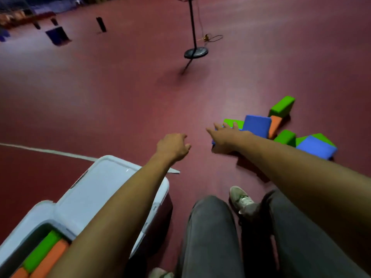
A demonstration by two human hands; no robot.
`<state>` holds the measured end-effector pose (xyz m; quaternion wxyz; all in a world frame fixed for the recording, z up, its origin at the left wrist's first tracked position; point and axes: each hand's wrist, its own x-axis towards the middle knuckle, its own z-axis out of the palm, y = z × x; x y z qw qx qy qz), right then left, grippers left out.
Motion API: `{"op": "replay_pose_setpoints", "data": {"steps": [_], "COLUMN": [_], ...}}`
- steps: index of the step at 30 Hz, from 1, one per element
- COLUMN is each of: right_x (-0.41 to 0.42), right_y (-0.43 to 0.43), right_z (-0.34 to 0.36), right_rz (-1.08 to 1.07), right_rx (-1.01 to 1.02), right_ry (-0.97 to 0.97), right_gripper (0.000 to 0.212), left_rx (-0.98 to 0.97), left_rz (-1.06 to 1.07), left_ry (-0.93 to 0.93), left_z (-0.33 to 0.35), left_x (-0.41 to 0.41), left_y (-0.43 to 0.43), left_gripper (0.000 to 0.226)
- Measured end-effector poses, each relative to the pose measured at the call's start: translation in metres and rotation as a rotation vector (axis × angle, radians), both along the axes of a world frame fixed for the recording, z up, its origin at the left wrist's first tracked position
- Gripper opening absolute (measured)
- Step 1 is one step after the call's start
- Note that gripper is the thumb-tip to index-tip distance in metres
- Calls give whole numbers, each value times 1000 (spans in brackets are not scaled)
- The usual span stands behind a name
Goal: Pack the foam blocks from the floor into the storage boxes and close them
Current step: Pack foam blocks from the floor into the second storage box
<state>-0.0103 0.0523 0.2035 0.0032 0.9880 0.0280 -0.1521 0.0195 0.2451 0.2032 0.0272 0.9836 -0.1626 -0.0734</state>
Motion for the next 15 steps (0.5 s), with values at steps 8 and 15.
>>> {"op": "replay_pose_setpoints", "data": {"steps": [8,15], "right_x": [-29,-37], "right_y": [-156,-242], "right_z": [-39,-100], "right_rz": [-274,-444], "right_rx": [32,93], "right_ry": [131,212], "right_gripper": [86,76], "left_rx": [39,129], "left_rz": [-281,-405], "left_ry": [83,140], "left_z": [-21,-68], "left_x": [3,30], "left_y": [-178,-272], "left_gripper": [52,56]}}
